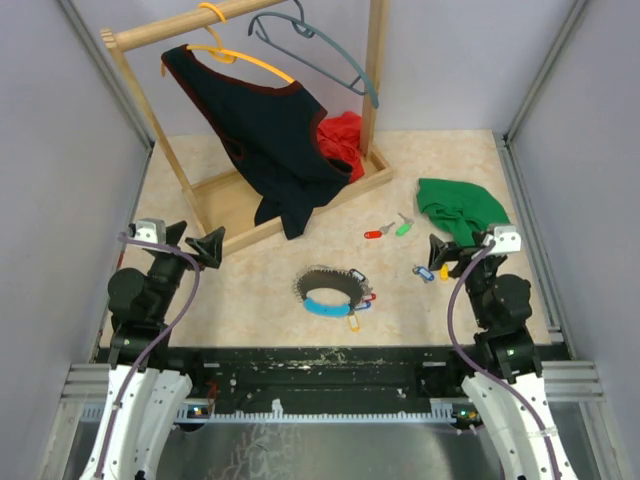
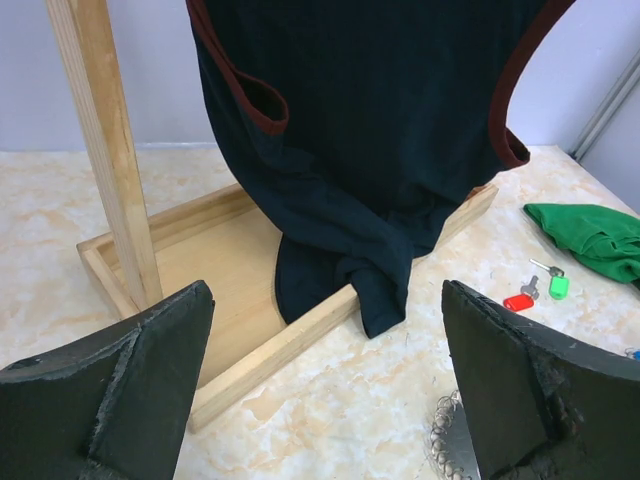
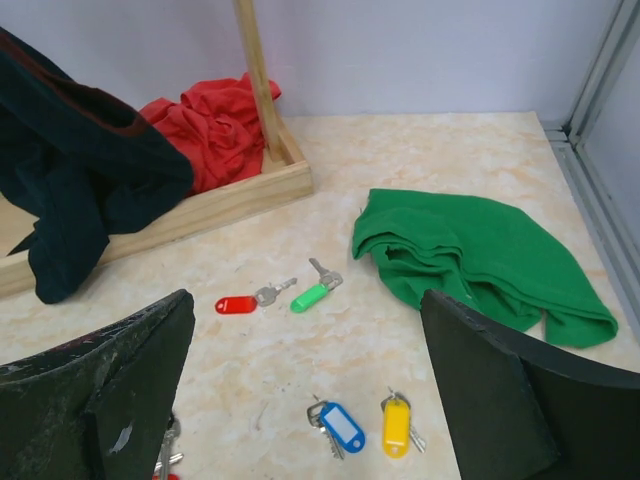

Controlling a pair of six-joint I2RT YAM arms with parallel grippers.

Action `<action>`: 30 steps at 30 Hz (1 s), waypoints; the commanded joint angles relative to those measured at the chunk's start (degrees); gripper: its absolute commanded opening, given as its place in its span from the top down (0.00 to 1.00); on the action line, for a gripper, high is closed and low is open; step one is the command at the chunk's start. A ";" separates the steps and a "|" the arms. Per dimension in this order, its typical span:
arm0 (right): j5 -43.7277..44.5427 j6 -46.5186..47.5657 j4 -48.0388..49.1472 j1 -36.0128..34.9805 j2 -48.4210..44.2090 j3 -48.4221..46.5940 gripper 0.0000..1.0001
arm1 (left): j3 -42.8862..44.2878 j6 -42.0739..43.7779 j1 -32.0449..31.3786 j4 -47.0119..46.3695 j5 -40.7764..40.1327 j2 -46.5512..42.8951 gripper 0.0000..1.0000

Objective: Put the keys on the keyring

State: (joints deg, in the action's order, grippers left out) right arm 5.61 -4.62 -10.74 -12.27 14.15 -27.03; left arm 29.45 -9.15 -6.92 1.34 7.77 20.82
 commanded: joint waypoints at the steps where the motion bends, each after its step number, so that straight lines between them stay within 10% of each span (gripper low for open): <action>1: -2.79 -2.94 0.18 -0.64 3.30 -3.48 0.05 | 1.44 0.54 0.37 -1.50 1.64 -0.53 0.00; 30: -37.37 -12.02 -2.35 -1.21 35.55 -6.33 0.06 | -8.34 -25.03 -1.49 -15.71 31.10 17.16 0.04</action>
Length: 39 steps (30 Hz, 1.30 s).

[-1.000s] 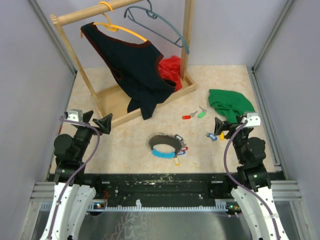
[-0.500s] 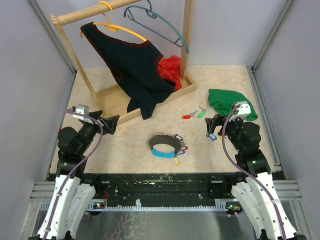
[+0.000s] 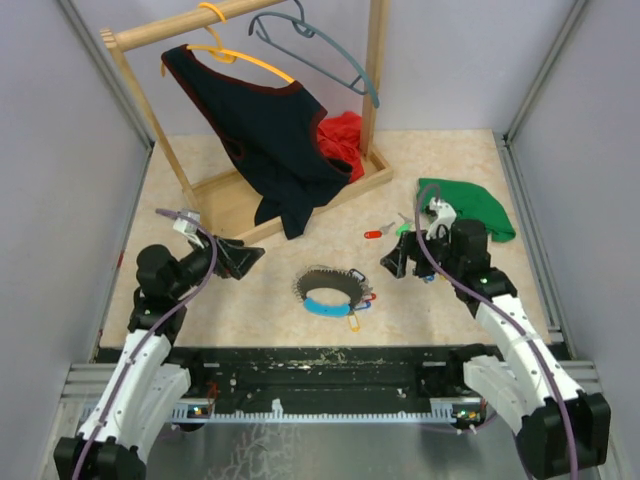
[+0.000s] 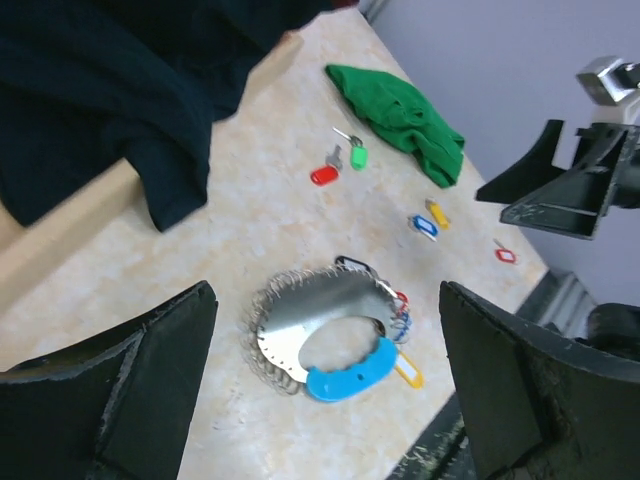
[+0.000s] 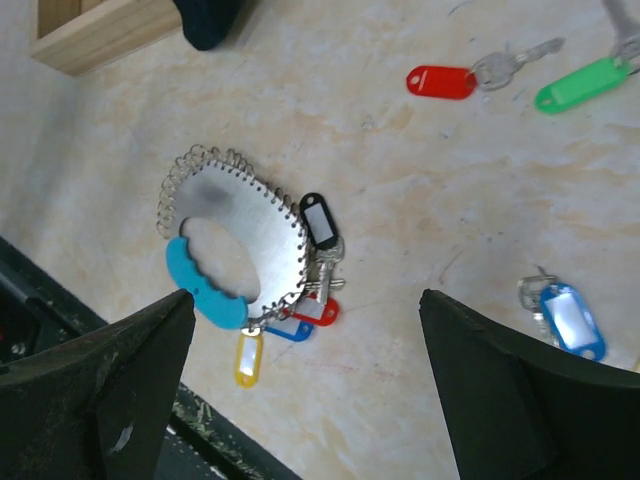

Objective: Put the keys on the keyring

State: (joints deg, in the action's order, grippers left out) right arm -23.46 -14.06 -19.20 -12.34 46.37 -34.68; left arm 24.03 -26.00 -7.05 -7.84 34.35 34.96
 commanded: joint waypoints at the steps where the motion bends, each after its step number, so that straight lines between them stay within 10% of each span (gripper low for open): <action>1: -9.44 -3.42 8.46 -1.39 4.72 2.19 0.07 | -3.35 -9.06 -2.49 -6.51 3.94 4.12 0.05; 21: -16.26 -7.78 28.34 -7.57 30.78 5.19 0.26 | -2.30 -17.56 -32.01 -12.83 -20.44 32.58 0.16; 39: -22.33 -15.35 45.20 -11.97 43.67 6.75 0.58 | 0.38 -17.53 -36.37 -13.79 -27.26 46.32 0.26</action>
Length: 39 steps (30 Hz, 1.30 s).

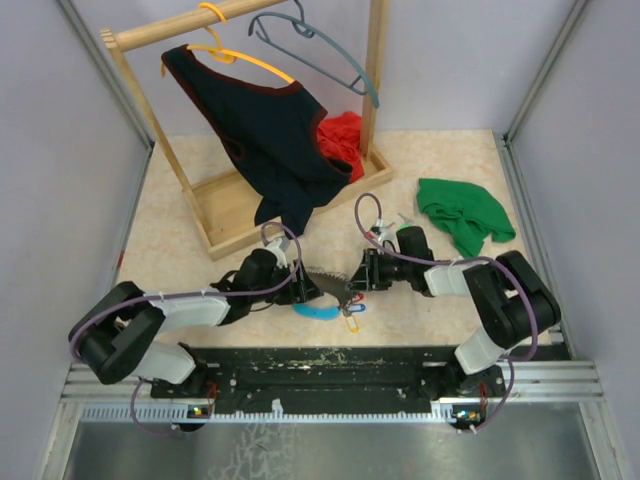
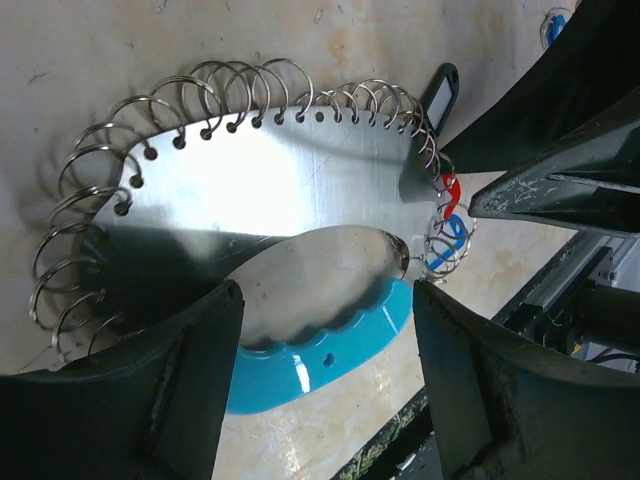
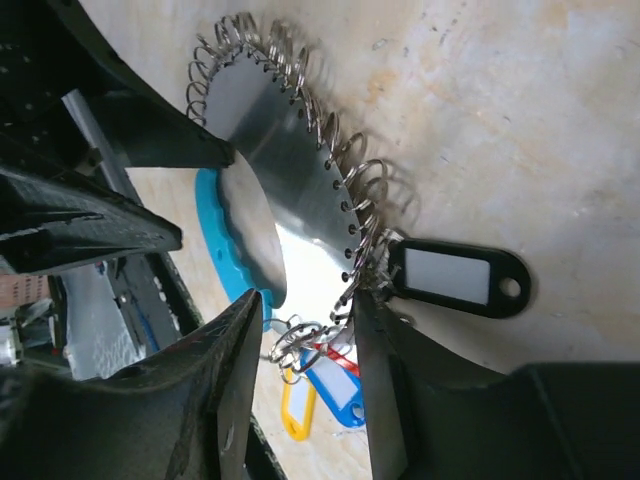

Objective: Put the keys on the keyring

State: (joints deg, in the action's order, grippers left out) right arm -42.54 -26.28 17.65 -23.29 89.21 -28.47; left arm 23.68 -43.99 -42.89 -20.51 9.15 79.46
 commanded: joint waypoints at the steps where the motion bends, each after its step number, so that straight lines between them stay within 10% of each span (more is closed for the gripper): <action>1: -3.62 -3.75 9.10 -1.27 0.99 0.57 0.61 | 0.68 0.62 -0.52 -1.42 -2.38 2.10 0.26; 10: -3.95 -7.96 14.31 -2.39 0.05 1.31 0.75 | 0.75 -0.12 -0.52 -3.31 -4.98 1.49 0.25; 23: 4.89 9.09 -9.27 -2.46 -0.76 -11.54 0.48 | -1.38 -13.58 -0.52 -3.79 -5.15 -2.29 0.23; 39: -1.97 13.82 -15.11 -4.36 14.10 -20.43 0.43 | -0.87 -9.57 -0.52 -4.90 -6.11 2.01 0.26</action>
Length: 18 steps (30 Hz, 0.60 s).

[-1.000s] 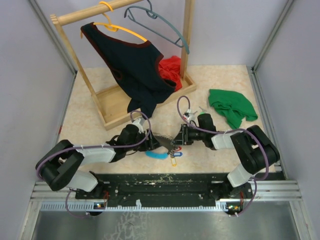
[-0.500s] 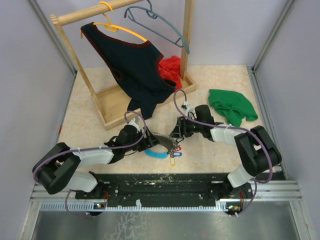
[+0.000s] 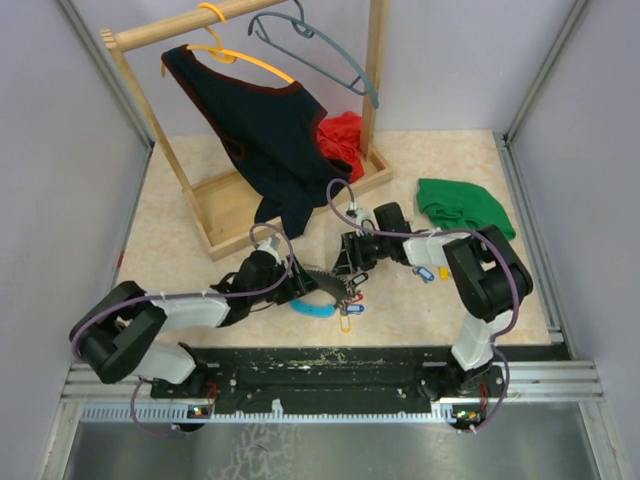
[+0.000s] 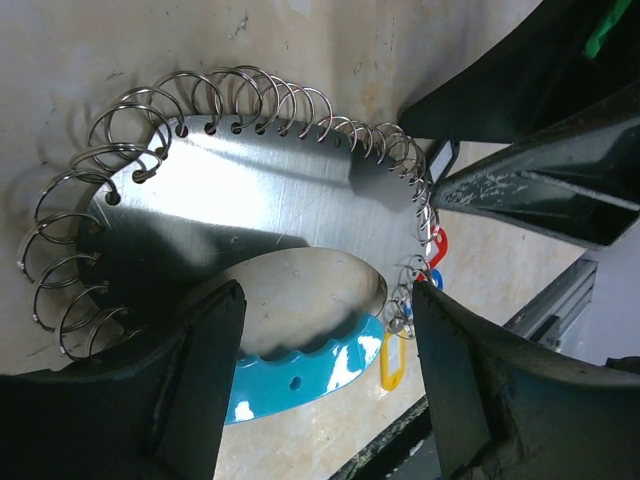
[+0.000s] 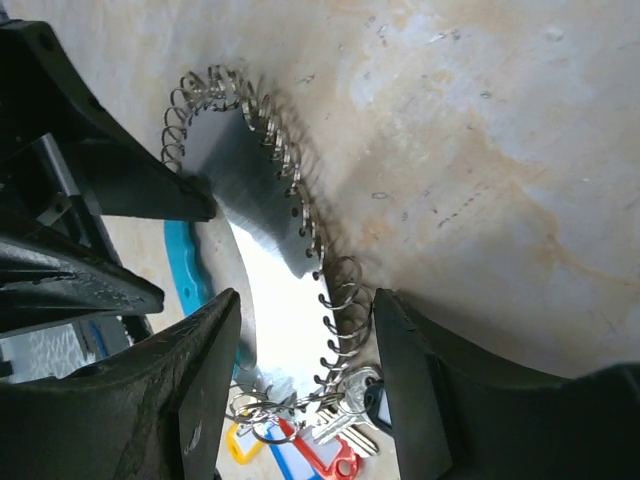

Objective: Put the keys on the keyring

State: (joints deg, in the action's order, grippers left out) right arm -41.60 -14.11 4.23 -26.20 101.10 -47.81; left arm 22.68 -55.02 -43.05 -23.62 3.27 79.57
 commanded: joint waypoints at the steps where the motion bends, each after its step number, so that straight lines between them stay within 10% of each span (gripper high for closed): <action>1: -3.74 1.44 -1.57 -1.61 2.51 -1.02 0.43 | 0.34 1.51 -0.37 -2.25 -0.08 2.60 0.26; 18: -9.28 -6.35 8.58 -1.95 3.50 2.56 0.63 | 1.73 -0.01 -0.37 -12.84 1.70 11.59 0.31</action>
State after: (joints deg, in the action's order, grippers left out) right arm -48.31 -17.87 7.70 -27.27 104.18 -46.48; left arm 25.47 -54.70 -43.05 -34.81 5.39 89.67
